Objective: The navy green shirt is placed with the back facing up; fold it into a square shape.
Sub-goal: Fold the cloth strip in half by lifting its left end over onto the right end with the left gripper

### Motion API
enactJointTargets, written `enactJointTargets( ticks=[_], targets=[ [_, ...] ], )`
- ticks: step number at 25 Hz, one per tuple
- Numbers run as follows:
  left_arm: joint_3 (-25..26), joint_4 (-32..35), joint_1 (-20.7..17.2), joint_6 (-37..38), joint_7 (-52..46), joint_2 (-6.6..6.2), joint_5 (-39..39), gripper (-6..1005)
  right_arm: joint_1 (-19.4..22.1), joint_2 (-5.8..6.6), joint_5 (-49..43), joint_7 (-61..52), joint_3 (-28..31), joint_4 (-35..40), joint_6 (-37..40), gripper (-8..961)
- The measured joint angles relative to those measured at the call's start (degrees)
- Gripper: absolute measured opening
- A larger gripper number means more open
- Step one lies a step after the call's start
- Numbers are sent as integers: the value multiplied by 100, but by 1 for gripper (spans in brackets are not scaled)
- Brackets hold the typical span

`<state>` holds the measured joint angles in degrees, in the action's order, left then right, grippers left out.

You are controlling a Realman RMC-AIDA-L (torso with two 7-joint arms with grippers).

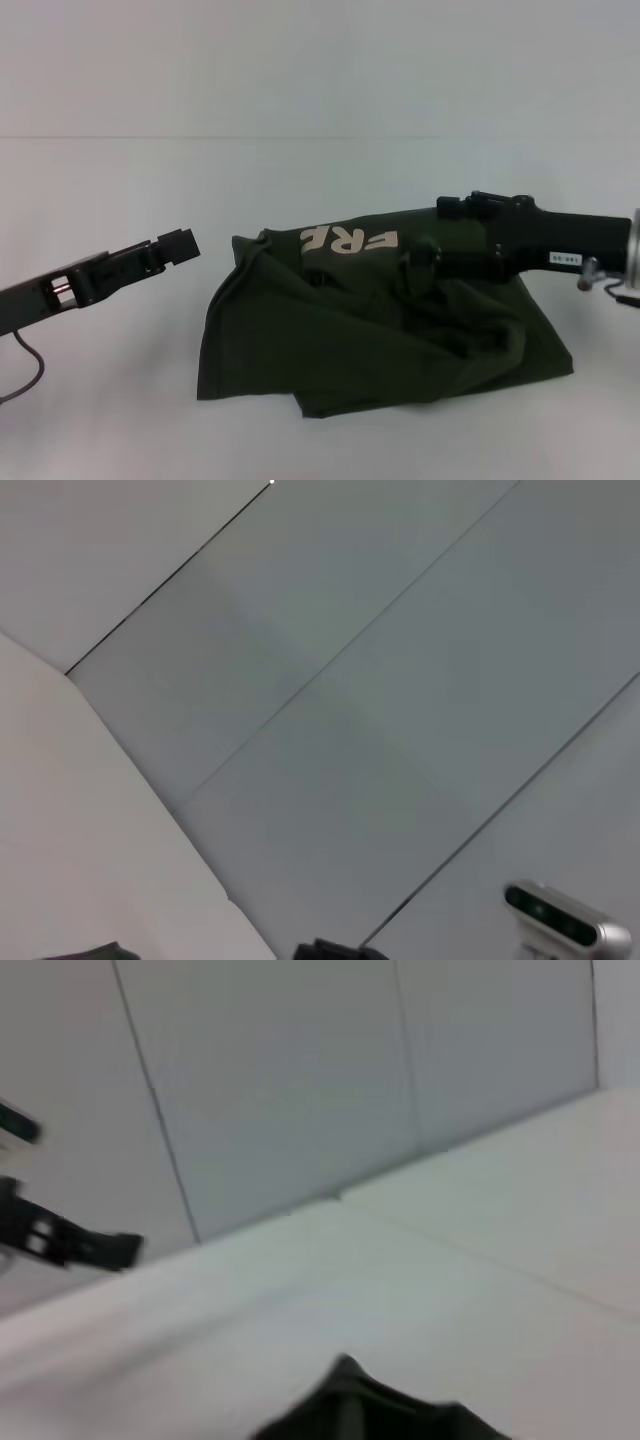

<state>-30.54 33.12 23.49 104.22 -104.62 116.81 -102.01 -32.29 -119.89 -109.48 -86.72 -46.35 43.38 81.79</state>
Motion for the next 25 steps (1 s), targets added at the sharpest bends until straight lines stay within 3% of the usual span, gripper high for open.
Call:
enactJointTargets(
  ticks=[6,9,15,21,23,25],
  targets=[
    [-36,-5,-13,-46,17,5,-18,903,-103,3,-971,-1376,-940,959,-590,924],
    [-44,-7,12,-57,26,1,-24,903,-191,4,-1305,-1771,-1317,1087,-662,911],
    [-45,-8,13,-91,37,-15,-29,903,-233,-11,-1531,-1981,-1543,1130,-819,788],
    [45,-8,-111,-183,124,-55,-30,903,-292,-2,-1764,-2343,-1920,1144,-1064,791],
    [60,-8,-122,-204,131,-58,-30,903,-323,-6,-1854,-2405,-2000,1146,-1084,618],
    [77,-8,-139,-233,166,-58,-30,902,-340,-15,-1899,-2427,-2072,1147,-1127,569]
  ],
)
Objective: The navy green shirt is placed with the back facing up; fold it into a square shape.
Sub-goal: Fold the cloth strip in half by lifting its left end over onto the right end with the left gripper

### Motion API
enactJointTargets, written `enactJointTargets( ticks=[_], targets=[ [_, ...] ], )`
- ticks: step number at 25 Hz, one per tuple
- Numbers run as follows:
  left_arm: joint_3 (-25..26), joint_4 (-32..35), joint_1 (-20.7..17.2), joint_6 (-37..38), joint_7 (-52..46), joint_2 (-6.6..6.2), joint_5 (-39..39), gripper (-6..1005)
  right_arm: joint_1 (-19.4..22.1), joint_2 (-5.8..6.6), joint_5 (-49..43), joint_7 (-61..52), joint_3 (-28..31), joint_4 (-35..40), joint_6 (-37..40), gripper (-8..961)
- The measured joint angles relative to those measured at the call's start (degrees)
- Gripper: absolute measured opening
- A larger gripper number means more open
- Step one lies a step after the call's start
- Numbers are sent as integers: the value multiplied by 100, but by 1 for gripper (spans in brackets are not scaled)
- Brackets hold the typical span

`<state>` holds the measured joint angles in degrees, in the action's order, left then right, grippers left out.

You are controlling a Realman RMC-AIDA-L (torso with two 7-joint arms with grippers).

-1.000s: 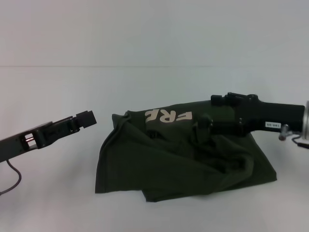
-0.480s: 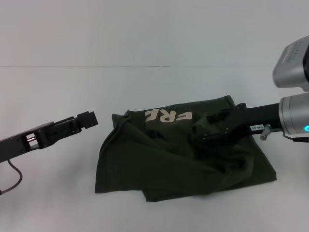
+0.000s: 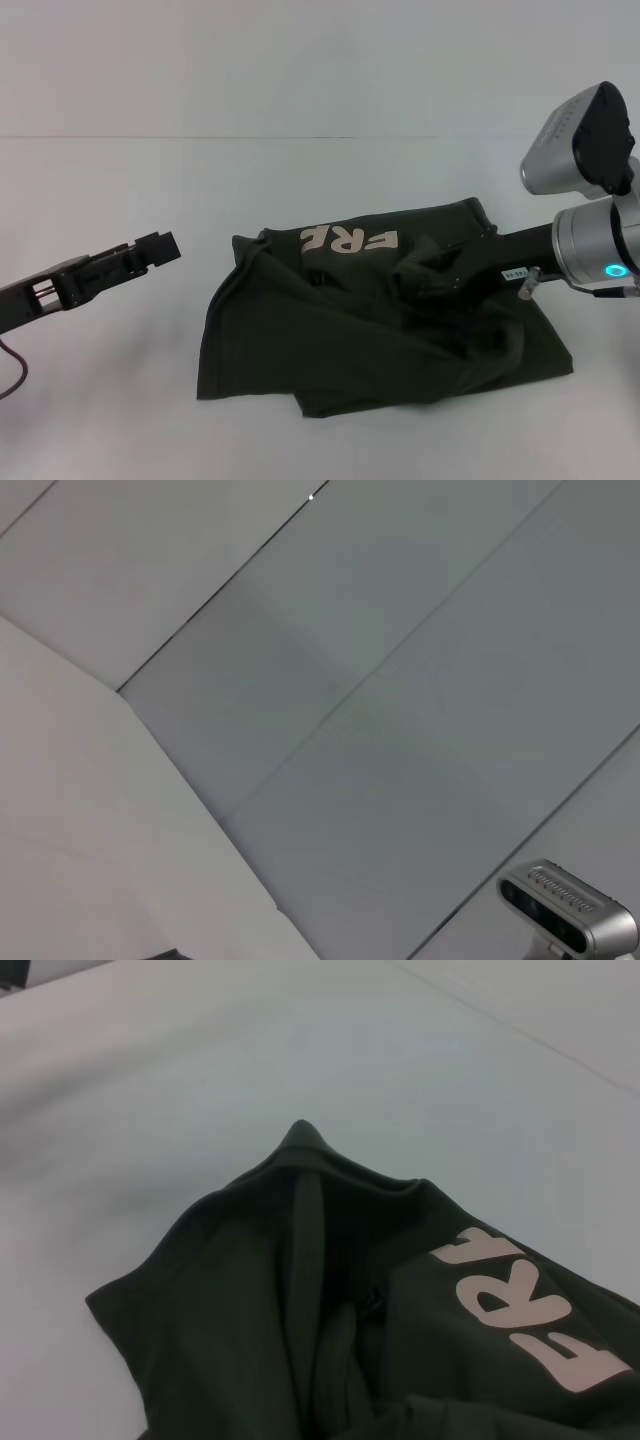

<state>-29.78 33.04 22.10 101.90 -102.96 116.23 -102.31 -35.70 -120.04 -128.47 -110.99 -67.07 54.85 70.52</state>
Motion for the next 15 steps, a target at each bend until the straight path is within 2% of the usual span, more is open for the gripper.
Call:
enactJointTargets(
  ticks=[8,15],
  targets=[
    [9,-153,6,-122,147,31,15,902,7,-4,93,-31,17,5,-110,371],
    [25,-208,6,-152,184,17,43,903,61,8,278,-152,172,-22,-124,149]
  ],
)
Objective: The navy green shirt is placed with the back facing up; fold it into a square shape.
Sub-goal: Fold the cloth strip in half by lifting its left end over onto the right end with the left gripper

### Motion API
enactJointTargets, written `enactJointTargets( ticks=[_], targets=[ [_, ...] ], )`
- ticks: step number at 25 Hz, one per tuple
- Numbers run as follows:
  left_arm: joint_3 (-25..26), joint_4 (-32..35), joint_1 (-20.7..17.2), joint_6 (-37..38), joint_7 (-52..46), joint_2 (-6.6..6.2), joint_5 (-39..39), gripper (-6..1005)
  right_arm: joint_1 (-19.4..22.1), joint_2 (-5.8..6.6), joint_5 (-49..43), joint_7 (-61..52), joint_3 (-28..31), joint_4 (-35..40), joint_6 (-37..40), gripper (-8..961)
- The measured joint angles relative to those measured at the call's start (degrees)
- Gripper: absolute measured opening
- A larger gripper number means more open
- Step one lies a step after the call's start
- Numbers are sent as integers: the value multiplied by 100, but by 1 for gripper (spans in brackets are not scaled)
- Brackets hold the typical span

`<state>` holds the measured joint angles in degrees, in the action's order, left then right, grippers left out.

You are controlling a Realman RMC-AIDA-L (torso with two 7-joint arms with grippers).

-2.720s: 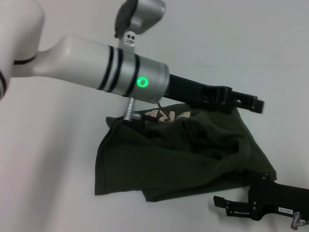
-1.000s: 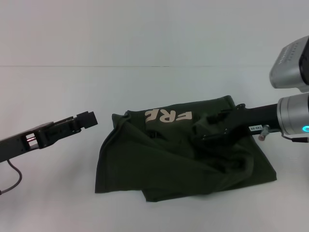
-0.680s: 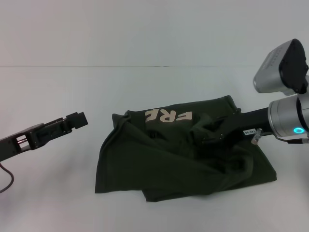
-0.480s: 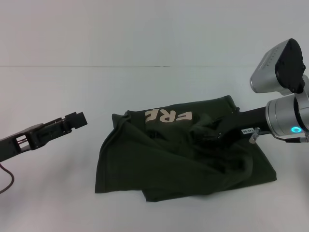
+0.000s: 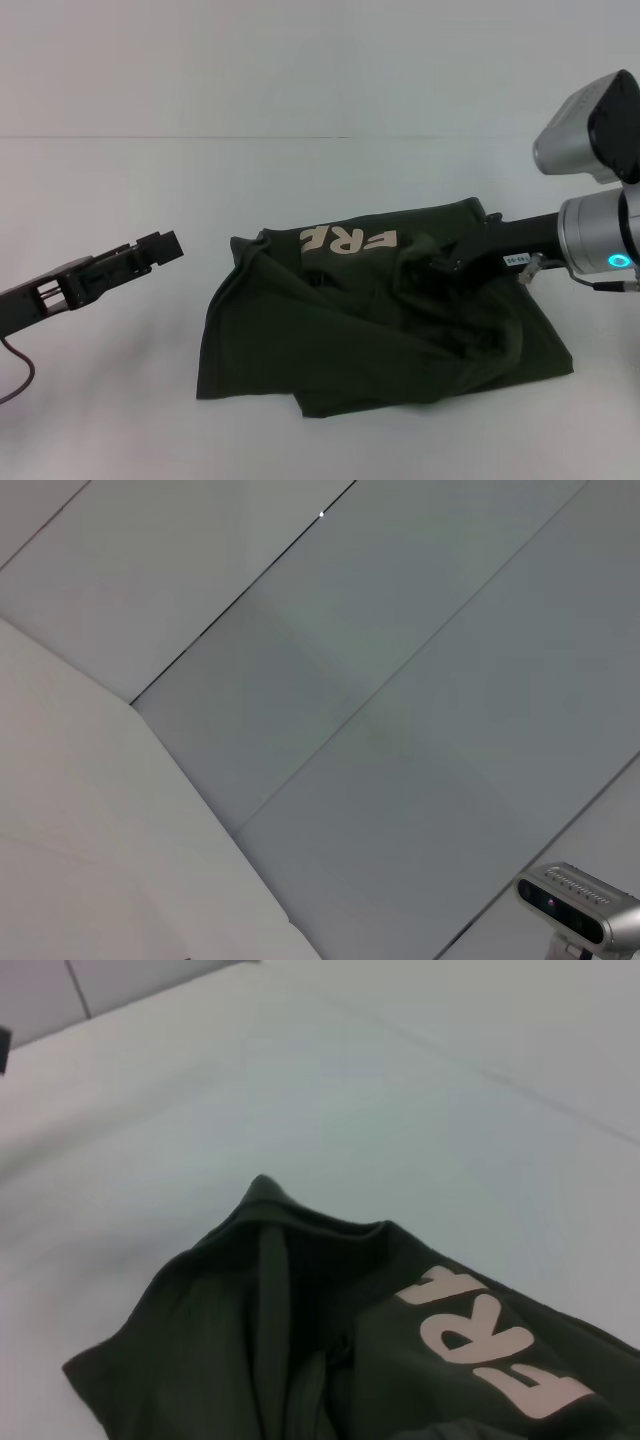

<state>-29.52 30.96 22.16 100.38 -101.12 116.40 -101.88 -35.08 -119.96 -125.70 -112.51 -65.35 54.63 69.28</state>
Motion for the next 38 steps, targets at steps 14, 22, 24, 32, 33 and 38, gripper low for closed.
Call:
enactJointTargets(
  ticks=[14,22,24,32,33,38],
  targets=[
    [-1,-71,-29,-163,77,14,-35,902,107,26,732,29,1441,-1150,-313,78],
    [-1,-85,-20,-170,84,15,-2,902,324,51,1256,189,2391,-1778,-357,87],
    [-1,-88,-16,-173,84,16,0,902,347,60,1305,201,2624,-1985,-368,89],
    [29,-173,17,-204,77,14,12,902,498,43,1573,500,3517,-2674,-381,97],
    [32,-175,17,-206,77,14,13,902,528,52,1634,537,3568,-2750,-390,98],
    [42,-180,20,-206,77,14,4,903,631,52,1765,569,3695,-2842,-518,104]
  ],
)
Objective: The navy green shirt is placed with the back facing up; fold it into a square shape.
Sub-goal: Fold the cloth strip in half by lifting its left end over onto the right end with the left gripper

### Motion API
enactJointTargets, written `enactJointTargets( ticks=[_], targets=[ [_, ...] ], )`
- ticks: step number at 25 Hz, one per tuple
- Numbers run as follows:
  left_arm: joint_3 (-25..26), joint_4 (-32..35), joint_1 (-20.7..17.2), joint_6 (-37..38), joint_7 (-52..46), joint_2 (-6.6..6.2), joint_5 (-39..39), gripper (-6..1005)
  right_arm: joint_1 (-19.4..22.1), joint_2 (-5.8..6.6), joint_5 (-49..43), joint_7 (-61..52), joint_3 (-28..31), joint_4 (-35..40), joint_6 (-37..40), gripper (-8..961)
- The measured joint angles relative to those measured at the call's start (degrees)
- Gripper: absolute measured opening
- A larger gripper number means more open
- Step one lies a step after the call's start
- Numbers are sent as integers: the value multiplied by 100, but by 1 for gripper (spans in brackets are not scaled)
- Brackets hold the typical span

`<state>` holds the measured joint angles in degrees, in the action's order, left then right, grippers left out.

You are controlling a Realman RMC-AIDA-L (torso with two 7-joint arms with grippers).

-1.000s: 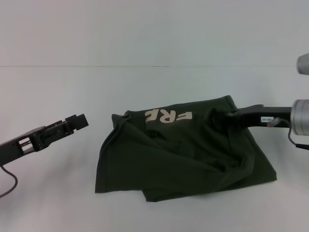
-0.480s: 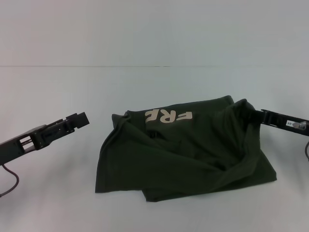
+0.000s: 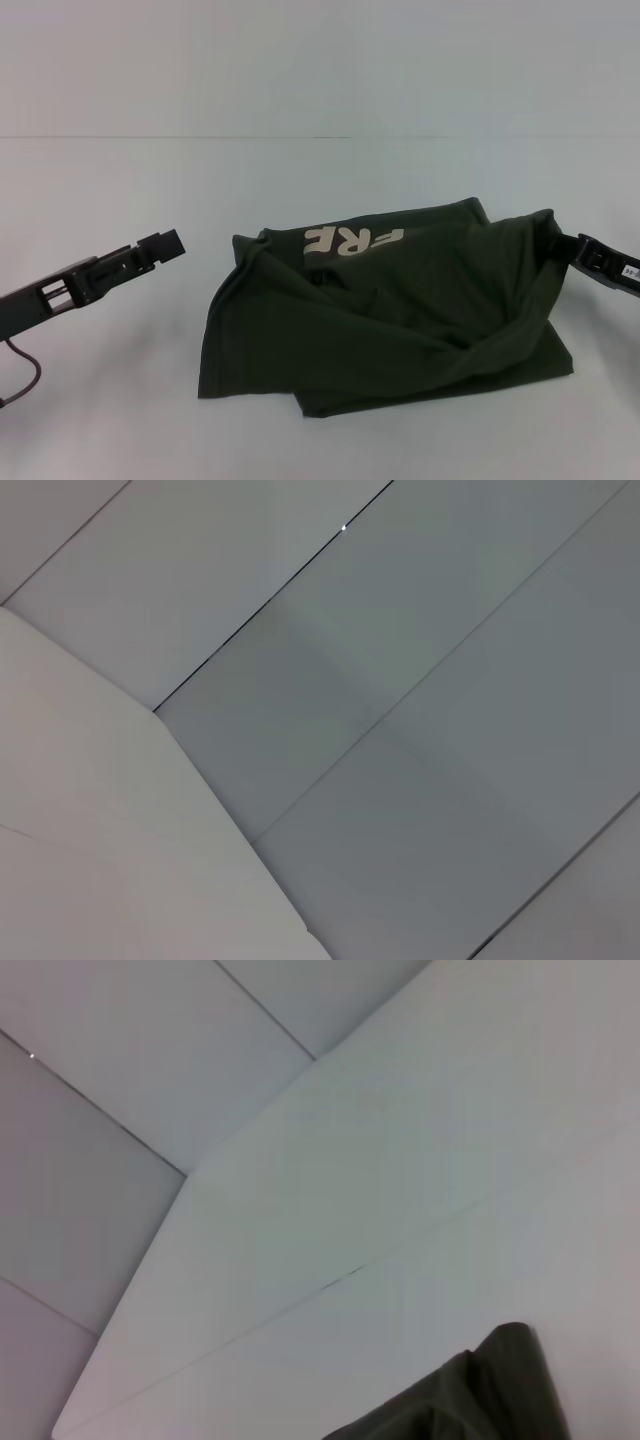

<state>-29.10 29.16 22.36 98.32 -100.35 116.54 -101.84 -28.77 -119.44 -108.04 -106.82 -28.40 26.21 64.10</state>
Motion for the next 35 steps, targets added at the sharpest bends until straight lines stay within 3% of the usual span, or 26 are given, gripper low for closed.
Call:
enactJointTargets(
  ticks=[8,16,21,27,30,35],
  targets=[
    [3,1,4,28,-1,0,-19,903,-75,62,13,1,2,-177,-49,112],
    [-8,3,4,69,-19,7,-18,902,-19,28,294,-17,129,-184,-123,342],
    [9,3,3,193,-224,-6,-3,902,183,32,881,290,382,-187,141,603],
    [13,26,15,270,-1210,-179,-39,903,452,220,1188,818,471,-148,1245,837],
    [17,40,-19,324,-1758,-290,-75,903,544,308,1145,1116,429,-159,1647,877],
    [31,148,-27,519,-2923,-446,-667,903,602,348,568,2112,312,-127,2586,900]
  ],
)
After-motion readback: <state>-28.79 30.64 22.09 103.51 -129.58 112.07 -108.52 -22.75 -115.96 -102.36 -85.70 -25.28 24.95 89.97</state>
